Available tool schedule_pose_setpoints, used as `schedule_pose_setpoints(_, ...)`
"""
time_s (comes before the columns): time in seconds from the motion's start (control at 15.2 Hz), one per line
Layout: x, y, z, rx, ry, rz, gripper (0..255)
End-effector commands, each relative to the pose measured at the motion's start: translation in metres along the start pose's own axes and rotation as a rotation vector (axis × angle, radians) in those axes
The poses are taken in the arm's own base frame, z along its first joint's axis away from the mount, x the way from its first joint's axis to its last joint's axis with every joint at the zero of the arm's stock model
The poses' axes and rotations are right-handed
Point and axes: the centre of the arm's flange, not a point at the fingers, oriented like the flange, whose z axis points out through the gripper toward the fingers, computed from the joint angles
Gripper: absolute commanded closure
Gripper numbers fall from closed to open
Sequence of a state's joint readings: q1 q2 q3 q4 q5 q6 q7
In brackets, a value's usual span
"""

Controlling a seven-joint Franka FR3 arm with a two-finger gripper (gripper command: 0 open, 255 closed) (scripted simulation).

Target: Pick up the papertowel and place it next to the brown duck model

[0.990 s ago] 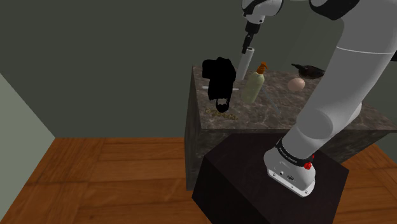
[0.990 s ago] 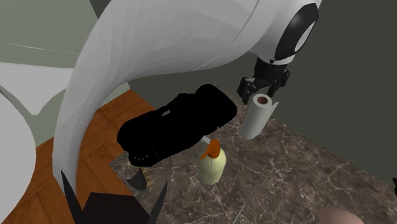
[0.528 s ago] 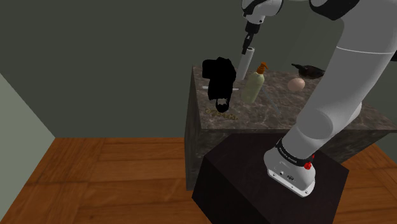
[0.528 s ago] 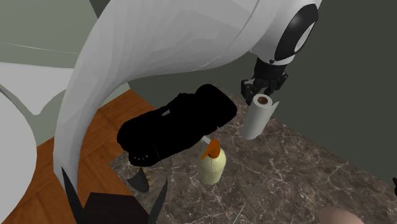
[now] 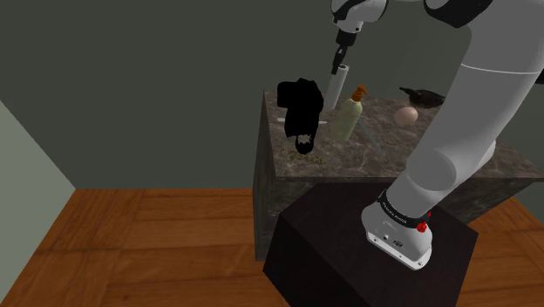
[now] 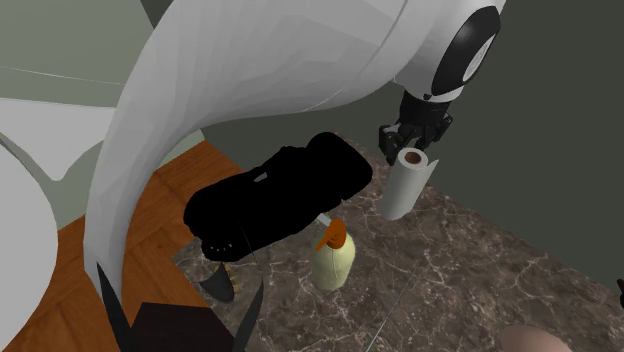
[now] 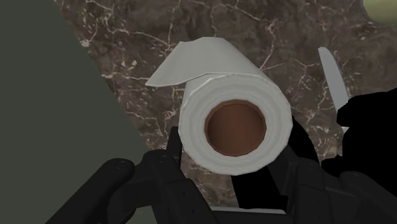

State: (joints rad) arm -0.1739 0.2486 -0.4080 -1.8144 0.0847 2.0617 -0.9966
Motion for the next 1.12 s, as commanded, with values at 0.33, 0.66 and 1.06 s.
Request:
schedule_pose_setpoints(0.33,0.000,0.001,-0.032,0.000,0.000,0.000,255)
schedule_pose_setpoints(0.66,0.000,0.002,-0.058,0.000,0.000,0.000,255)
schedule_pose_setpoints(1.06,-0.001,0.003,-0.090,0.000,0.000,0.000,255)
